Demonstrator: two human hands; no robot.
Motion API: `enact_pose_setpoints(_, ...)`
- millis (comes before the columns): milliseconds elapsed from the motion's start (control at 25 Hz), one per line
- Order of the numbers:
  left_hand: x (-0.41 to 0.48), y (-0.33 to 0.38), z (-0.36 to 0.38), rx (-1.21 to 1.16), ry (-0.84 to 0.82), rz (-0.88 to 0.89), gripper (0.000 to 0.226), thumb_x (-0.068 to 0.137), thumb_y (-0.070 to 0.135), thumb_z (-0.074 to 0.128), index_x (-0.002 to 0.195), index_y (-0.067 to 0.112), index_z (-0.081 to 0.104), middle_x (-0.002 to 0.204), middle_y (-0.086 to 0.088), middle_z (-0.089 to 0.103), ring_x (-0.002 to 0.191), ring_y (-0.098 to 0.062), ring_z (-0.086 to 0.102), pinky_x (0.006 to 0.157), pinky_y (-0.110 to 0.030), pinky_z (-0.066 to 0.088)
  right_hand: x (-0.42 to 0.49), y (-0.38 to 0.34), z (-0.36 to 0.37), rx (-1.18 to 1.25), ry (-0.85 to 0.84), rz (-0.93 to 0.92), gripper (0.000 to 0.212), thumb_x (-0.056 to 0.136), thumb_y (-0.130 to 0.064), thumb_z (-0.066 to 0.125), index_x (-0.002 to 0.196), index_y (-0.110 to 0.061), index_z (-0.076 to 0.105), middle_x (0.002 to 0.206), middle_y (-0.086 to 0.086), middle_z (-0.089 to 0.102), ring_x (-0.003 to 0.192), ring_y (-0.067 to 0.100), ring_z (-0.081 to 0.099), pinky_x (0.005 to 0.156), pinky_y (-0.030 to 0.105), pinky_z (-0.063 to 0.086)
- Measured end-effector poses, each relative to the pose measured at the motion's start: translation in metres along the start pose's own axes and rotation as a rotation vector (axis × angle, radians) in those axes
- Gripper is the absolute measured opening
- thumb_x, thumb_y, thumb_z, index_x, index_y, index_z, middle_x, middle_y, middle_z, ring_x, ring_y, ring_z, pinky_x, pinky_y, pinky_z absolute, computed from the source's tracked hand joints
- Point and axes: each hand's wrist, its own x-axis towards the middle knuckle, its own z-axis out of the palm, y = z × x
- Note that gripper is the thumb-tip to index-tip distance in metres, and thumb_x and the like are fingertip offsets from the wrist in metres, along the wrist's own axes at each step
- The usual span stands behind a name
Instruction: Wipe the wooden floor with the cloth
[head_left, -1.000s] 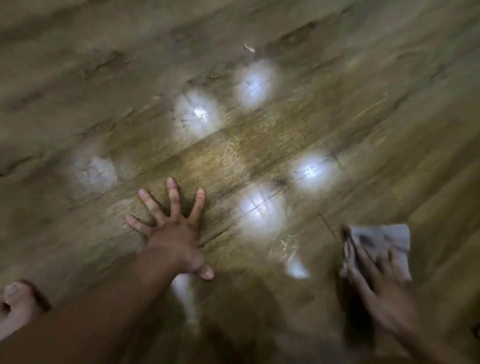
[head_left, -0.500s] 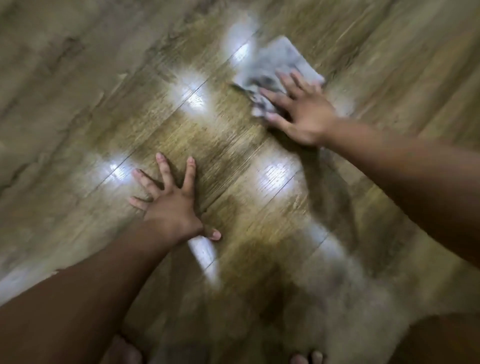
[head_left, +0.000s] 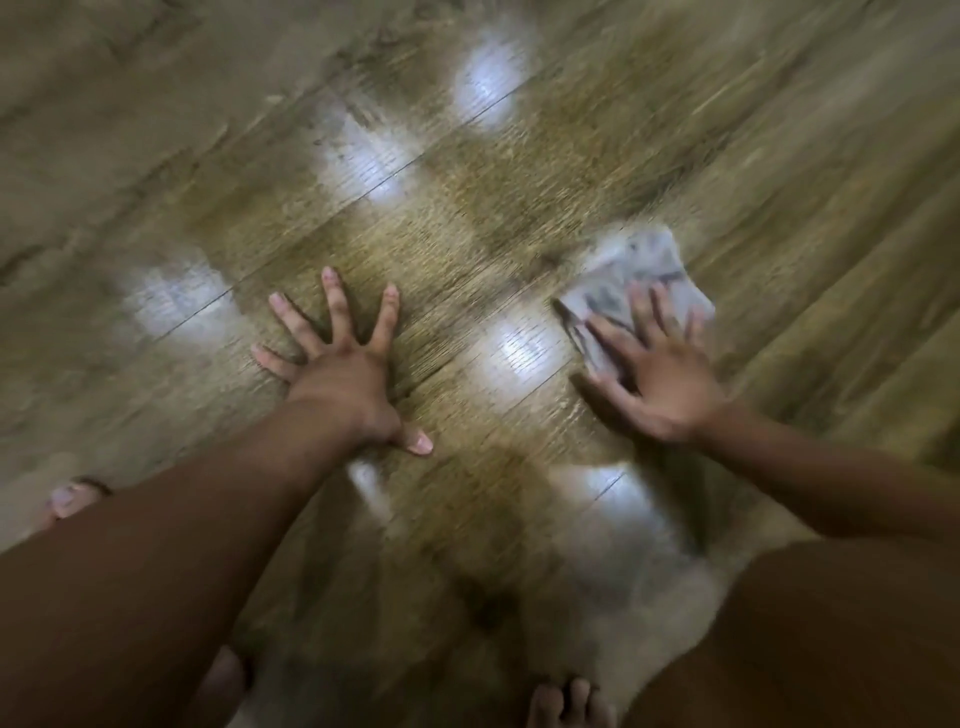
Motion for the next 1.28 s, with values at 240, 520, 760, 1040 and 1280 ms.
enact_pose_setpoints(240, -0.002, 0.002, 0.000, 0.010, -0.009, -0.004, 0.165, 0.036, 0.073, 0.087, 0.139, 0.050, -0.040, 0.136, -0.007, -0.064, 0.131, -0.057, -0.043, 0.104, -0.085, 0.005, 0.183, -0.127, -0.077, -0.087, -0.037, -0.344, 0.066, 0.091, -0.077, 0.011, 0.152, -0.052, 0.008, 0.164, 0.000, -0.018, 0.150, 0.028, -0.020, 0.115, 0.066, -0.008)
enact_pose_setpoints(520, -0.004, 0.000, -0.004, 0.005, -0.026, 0.000, 0.163, 0.043, 0.071, 0.086, 0.136, 0.047, -0.045, 0.133, -0.010, -0.066, 0.128, -0.059, -0.044, 0.104, -0.085, 0.004, -0.080, -0.034, 0.068, -0.084, 0.042, -0.291, 0.064, 0.100, -0.059, 0.014, 0.158, -0.033, 0.008, 0.165, 0.010, 0.007, 0.153, 0.032, -0.002, 0.107, 0.066, 0.031)
enact_pose_setpoints(760, -0.002, 0.001, -0.005, -0.001, -0.045, -0.009, 0.163, 0.047, 0.069, 0.087, 0.136, 0.041, -0.048, 0.128, -0.014, -0.068, 0.122, -0.063, -0.047, 0.101, -0.086, -0.001, -0.061, -0.054, 0.052, -0.039, -0.210, -0.224, 0.072, 0.088, -0.075, -0.006, 0.154, -0.045, -0.002, 0.163, 0.019, -0.013, 0.147, 0.050, -0.008, 0.105, 0.077, 0.022)
enact_pose_setpoints(1040, 0.001, -0.002, 0.002, -0.032, -0.033, -0.032, 0.167, 0.043, 0.067, 0.089, 0.139, 0.037, -0.044, 0.131, -0.011, -0.067, 0.121, -0.060, -0.050, 0.100, -0.086, -0.004, 0.248, -0.225, -0.109, -0.075, -0.003, -0.355, 0.066, 0.090, -0.077, 0.009, 0.151, -0.052, 0.003, 0.164, 0.004, -0.020, 0.148, 0.034, -0.023, 0.111, 0.071, -0.007)
enact_pose_setpoints(1280, 0.004, -0.005, 0.003, -0.064, -0.006, -0.025, 0.167, 0.042, 0.066, 0.090, 0.137, 0.039, -0.045, 0.127, -0.009, -0.070, 0.118, -0.061, -0.052, 0.097, -0.088, -0.007, 0.213, -0.190, -0.085, -0.105, 0.039, -0.432, 0.070, 0.094, -0.070, 0.006, 0.156, -0.039, 0.001, 0.165, 0.007, -0.015, 0.151, 0.029, -0.017, 0.121, 0.057, -0.003)
